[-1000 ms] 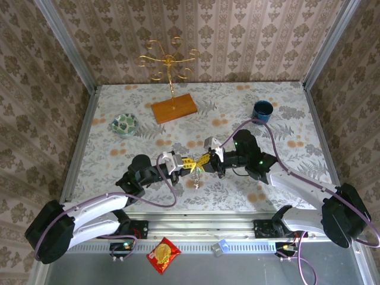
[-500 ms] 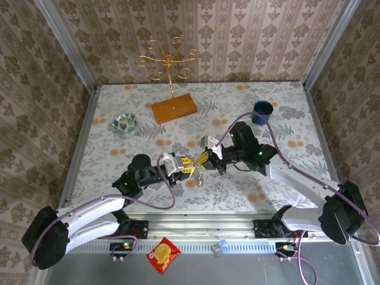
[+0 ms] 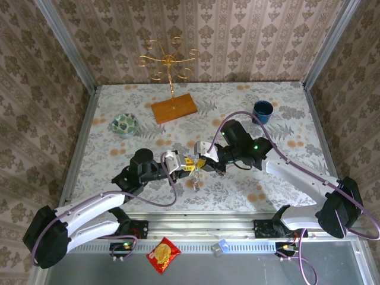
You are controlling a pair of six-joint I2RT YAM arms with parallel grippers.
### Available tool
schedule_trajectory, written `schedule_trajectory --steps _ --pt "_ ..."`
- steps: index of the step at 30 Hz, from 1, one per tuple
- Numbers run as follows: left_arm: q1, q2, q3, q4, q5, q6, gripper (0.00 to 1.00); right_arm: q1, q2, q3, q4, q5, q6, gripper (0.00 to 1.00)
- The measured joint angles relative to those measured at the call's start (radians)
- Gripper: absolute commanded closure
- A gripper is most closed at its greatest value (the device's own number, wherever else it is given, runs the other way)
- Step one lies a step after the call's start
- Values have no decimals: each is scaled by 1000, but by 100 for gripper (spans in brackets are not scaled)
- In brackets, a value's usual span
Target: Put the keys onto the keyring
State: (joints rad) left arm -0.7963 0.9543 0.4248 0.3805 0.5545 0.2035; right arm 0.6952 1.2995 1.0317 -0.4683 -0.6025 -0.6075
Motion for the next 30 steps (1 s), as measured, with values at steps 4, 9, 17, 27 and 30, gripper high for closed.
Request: schedule_trajectory --steps 4,9,17,27,30 --pt "6 14 10 -30 20 10 98 10 13 15 -21 32 -18 100" --pt "6 16 18 -56 31 22 100 10 14 16 -27 44 -7 88" --pt "6 15 18 -39 33 22 100 -8 -29 -73 34 43 66 77" --pt "6 15 17 -28 34 22 100 -14 -42 -103 80 42 110 69" --pt "6 15 14 -27 34 22 100 -21 -56 -104 90 42 118 65"
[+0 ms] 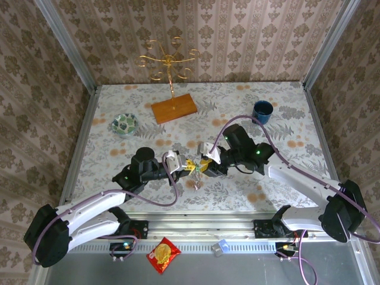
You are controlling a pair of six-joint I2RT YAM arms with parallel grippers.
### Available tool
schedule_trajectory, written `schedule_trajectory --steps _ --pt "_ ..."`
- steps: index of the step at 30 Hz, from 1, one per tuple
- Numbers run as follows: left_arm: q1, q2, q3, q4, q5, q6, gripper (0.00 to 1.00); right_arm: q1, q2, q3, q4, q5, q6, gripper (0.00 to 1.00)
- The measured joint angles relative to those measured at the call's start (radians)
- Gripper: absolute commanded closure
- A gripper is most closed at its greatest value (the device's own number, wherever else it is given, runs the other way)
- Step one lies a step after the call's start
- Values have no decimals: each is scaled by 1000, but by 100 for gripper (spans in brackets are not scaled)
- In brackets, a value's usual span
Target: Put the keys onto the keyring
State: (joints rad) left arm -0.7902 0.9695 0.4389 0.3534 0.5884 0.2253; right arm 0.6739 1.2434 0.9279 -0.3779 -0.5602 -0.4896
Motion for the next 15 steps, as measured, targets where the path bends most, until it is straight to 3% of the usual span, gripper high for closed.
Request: schedule_trajectory --steps 10,15 --pt "0 0 -1 17 2 0 100 -9 -29 -3 39 -20 26 71" --pt "0 0 -2 21 3 0 100 -9 -8 -3 42 -42 42 84"
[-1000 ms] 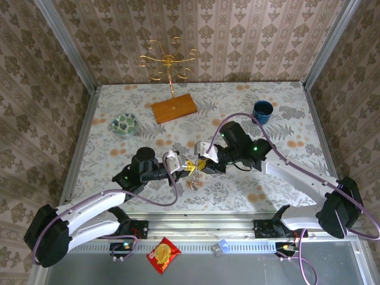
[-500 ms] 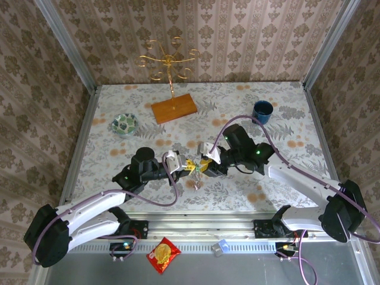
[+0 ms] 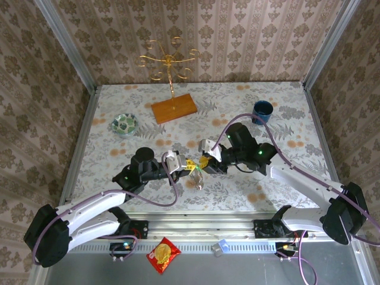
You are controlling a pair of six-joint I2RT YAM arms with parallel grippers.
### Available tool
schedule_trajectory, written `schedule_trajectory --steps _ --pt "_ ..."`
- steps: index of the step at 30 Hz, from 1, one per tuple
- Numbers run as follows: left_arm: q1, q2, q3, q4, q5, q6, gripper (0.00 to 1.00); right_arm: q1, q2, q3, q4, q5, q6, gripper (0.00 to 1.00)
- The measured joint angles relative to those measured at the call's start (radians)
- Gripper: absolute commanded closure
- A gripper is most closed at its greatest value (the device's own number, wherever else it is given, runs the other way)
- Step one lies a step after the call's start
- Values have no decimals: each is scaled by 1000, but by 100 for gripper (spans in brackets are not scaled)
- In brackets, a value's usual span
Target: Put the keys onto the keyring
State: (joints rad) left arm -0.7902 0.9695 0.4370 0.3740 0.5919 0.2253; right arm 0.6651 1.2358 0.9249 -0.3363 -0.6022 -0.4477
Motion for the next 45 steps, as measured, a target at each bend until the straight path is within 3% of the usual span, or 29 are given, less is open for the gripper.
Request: schedule_trajectory --steps 8,22,30,45 --pt "0 -3 -5 1 -1 0 100 -5 5 0 -3 -11 6 100" --pt "0 -10 -48 78 -4 -23 100 -21 105 5 -4 -50 7 100" --pt "0 -10 -57 124 -5 -24 100 -45 32 -43 56 -56 47 71" --pt "-1 5 -84 218 -11 -76 100 -50 -21 -98 224 -114 139 69"
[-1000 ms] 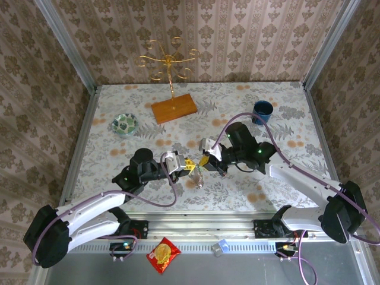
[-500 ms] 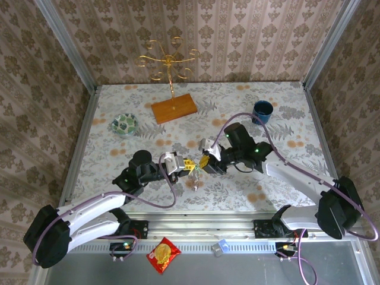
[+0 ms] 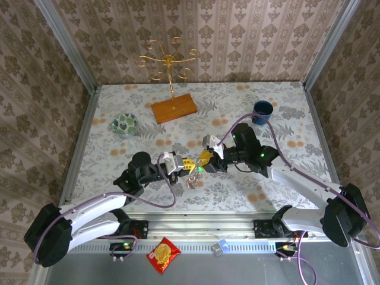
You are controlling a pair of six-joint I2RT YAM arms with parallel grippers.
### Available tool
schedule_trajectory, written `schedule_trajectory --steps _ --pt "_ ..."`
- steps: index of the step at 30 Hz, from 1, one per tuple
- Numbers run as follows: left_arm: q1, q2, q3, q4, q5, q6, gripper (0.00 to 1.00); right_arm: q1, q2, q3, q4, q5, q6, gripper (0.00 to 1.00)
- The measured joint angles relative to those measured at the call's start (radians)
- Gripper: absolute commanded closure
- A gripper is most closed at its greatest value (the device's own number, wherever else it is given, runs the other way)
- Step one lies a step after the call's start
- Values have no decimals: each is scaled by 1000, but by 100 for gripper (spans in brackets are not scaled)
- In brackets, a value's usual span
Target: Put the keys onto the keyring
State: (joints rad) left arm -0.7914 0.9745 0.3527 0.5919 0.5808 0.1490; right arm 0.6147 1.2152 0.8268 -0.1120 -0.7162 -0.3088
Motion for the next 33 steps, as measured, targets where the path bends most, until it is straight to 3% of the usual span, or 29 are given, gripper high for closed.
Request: schedule_trajectory --steps 9,16,17,19,21,33 --pt "-1 1 -19 38 -13 -23 100 13 43 -6 44 -18 30 76" --pt "-1 1 -21 48 -29 -26 100 14 48 -19 62 -26 42 100" --pt "-1 1 -21 49 -32 -27 100 14 48 -19 63 -26 48 100" --pt "-1 1 -21 48 -38 -27 84 14 48 -19 62 -25 40 100" --pt "-1 0 -21 42 -46 -23 77 14 48 -19 56 -24 28 100" --pt "-6 -46 50 -200 -61 65 74 56 72 147 -246 87 -198 100"
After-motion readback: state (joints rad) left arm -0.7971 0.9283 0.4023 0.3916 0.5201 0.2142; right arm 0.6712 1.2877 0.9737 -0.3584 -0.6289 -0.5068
